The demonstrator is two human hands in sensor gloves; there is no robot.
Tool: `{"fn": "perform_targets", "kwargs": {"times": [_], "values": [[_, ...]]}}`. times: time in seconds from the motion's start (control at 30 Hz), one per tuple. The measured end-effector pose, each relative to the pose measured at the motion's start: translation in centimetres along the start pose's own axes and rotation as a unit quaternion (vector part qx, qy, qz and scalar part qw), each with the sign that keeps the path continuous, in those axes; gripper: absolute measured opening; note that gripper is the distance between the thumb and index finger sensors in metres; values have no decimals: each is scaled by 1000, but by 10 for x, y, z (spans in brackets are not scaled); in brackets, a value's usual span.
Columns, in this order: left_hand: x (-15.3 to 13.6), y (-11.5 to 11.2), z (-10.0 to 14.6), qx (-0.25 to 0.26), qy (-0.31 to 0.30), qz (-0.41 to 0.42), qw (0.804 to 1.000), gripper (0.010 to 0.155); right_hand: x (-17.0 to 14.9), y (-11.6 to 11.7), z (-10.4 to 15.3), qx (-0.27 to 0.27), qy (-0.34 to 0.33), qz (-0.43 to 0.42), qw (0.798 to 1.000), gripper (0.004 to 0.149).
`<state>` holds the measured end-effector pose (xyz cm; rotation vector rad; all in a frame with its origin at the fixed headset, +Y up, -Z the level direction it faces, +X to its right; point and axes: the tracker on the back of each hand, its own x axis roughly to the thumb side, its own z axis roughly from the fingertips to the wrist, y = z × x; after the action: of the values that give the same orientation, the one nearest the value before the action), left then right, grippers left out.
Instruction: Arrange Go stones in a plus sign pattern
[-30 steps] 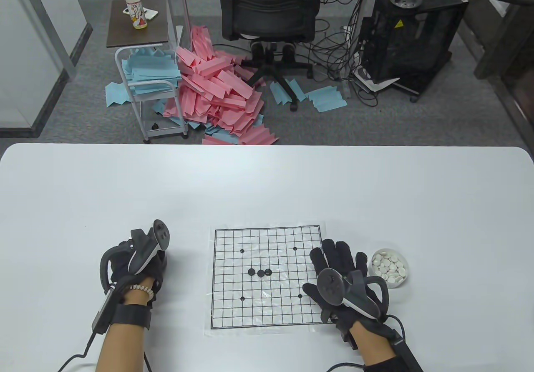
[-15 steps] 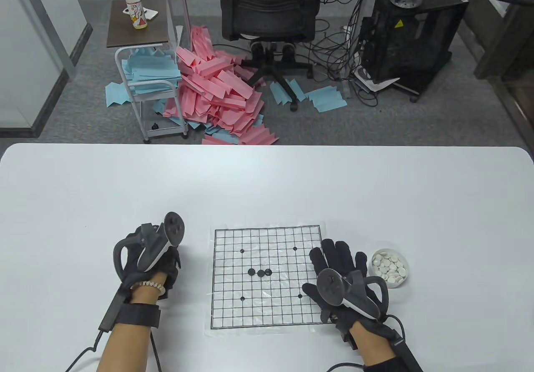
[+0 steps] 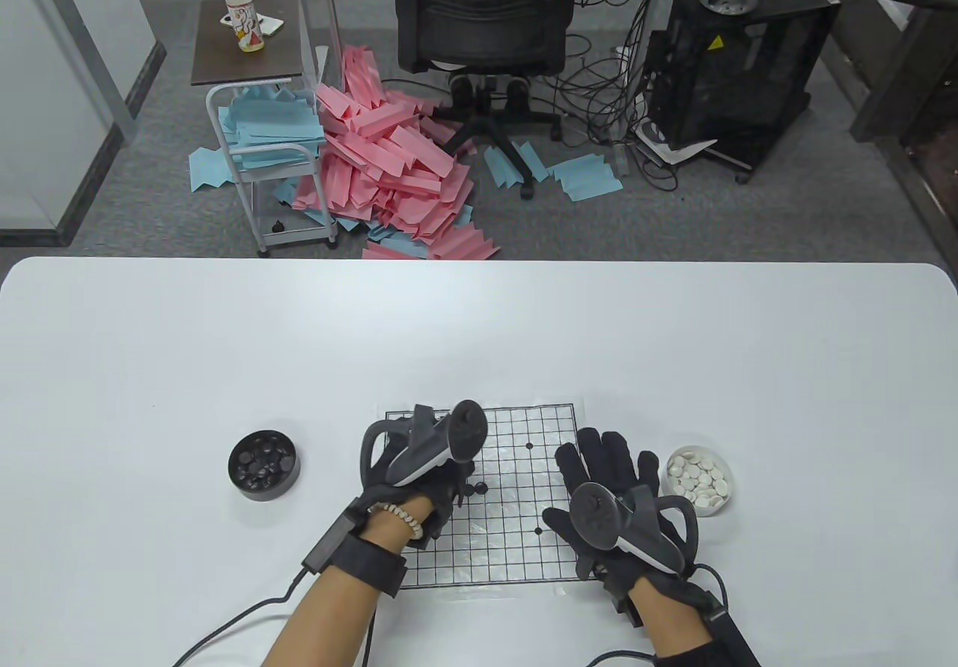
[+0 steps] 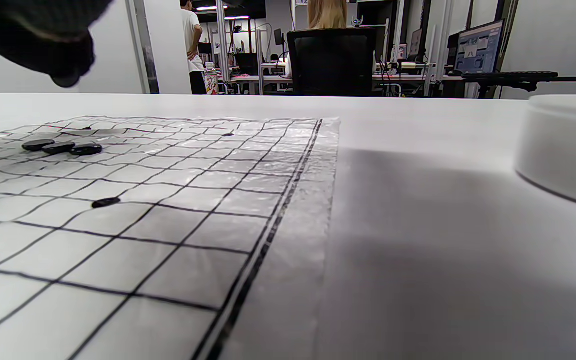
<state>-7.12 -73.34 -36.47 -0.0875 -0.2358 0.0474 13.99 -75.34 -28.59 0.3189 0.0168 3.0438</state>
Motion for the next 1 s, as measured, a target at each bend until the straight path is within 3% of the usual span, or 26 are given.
{"fn": "perform_targets", "kwargs": {"times": [0.2,0.33,0.63,0.8,1.0], "values": [[28,-19,-9,-26,-16,-19,999,36,0,0,0,-3,-3,-3,1000,82],[32,-27,-12,-50,-15,-20,998,36,0,0,1,-4,-3,-4,1000,82],[28,-34,-14,-54,-2,-16,998,37,0,1,1,-4,-4,-4,1000,82],[9,-15,-8,-42,11,15,999,41,0,1,1,-3,-3,-6,1000,82],[-48,32,8,0,67,2,998,42,-1,1,1,-2,-2,-4,1000,82]]}}
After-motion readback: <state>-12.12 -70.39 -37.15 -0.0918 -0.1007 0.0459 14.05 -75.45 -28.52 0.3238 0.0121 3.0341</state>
